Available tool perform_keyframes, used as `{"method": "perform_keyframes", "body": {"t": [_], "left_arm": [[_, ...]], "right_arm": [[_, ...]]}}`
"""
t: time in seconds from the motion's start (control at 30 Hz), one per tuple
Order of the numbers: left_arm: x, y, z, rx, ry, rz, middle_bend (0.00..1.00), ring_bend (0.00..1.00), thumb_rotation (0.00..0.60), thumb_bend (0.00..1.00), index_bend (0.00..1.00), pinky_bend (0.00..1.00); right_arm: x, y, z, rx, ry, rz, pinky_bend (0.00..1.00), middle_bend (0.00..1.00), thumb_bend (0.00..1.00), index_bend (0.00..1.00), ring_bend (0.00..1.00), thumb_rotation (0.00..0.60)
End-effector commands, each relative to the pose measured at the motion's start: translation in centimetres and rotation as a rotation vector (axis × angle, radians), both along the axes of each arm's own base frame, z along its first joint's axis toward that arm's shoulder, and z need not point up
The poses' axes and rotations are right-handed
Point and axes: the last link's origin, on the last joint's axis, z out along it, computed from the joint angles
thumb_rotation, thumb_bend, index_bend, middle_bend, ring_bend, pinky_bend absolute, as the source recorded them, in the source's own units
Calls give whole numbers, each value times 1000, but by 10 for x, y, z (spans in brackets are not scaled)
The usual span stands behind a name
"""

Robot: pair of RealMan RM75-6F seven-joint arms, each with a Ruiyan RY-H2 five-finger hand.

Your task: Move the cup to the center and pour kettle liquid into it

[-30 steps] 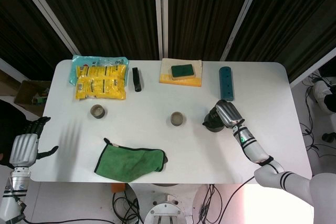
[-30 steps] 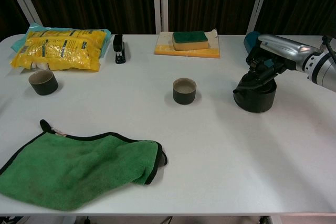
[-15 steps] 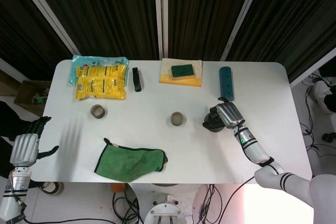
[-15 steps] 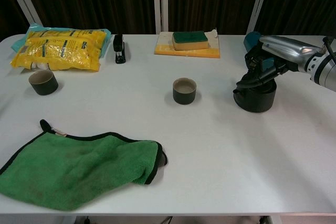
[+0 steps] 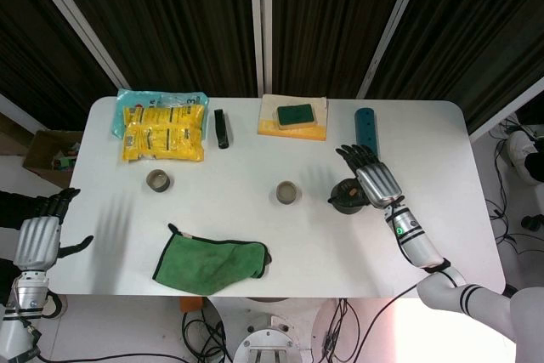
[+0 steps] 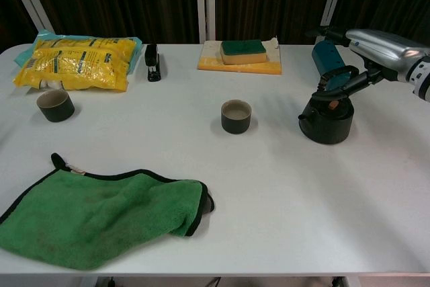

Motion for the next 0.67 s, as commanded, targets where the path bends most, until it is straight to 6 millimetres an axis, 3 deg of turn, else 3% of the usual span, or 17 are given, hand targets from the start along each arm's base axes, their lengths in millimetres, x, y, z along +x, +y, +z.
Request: {"method": "perform_keyframes", "body": {"t": [0.03, 0.23, 0.37, 0.47, 0.67], "left_arm": [[0, -1, 2, 10, 4, 1, 129, 149, 600, 131, 159, 253], [0, -10, 12, 55, 45, -7, 129, 149, 600, 130, 159, 253], [0, -29, 15, 45, 108, -25, 129, 149, 600, 130, 159, 251], [0, -44, 16, -8, 166, -52, 126, 148, 600, 131, 155, 242], [7, -62, 21, -51, 237, -146, 108, 106, 600, 119, 139, 206]], "right_arm": [[-3, 17, 23, -135, 5, 63, 0, 0, 1, 0, 0, 360], [-29, 87, 56, -293, 47, 40, 0, 0, 55, 0, 0, 362], [-62, 150, 81, -339, 122, -128, 0, 0, 83, 0, 0, 367], [-87, 183, 100, -358, 182, -268, 0, 0, 83, 0, 0, 366], [-98, 217, 115, -340, 231, -353, 0, 0, 82, 0, 0, 366]]}}
